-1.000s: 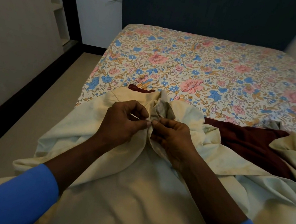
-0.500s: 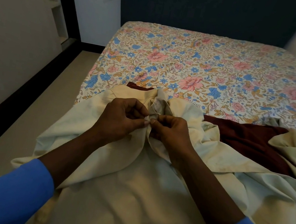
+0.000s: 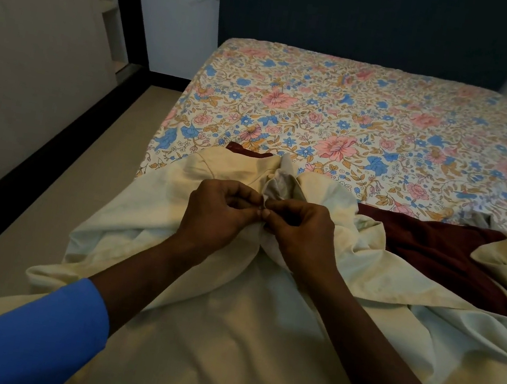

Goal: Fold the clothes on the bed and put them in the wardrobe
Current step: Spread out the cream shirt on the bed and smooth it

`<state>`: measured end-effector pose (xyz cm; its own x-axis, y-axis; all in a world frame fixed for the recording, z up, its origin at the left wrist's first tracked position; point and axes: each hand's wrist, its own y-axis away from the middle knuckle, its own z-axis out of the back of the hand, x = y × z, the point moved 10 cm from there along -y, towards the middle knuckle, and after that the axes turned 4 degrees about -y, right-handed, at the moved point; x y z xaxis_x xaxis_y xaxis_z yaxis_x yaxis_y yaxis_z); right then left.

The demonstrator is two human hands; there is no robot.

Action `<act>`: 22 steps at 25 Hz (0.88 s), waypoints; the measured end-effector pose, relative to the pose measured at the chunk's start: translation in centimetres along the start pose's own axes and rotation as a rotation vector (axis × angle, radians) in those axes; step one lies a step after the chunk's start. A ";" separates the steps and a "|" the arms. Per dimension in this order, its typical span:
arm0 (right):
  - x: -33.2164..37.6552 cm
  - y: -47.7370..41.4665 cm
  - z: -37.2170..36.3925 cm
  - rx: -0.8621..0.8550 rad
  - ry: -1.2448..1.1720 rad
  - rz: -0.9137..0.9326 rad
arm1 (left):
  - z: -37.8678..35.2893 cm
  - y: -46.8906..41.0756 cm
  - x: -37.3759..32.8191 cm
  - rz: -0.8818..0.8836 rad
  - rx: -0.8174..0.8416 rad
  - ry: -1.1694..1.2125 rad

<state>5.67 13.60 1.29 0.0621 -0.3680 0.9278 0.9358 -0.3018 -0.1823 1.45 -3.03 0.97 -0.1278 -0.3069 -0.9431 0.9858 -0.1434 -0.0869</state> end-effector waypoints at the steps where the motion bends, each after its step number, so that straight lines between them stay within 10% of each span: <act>1: 0.2 -0.1 0.2 -0.002 0.042 0.016 | -0.2 0.0 0.2 0.028 0.039 0.047; 17: 4.9 0.3 0.7 0.013 0.488 0.412 | -3.1 1.0 0.5 0.206 0.272 0.504; 22: 2.0 -0.5 0.4 0.106 0.072 0.162 | -2.1 0.6 1.7 0.234 0.122 0.479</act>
<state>5.44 13.33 3.40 0.1933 -0.4675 0.8626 0.9470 -0.1408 -0.2886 2.05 -1.67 -1.32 0.1852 0.1152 -0.9759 0.9585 -0.2400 0.1536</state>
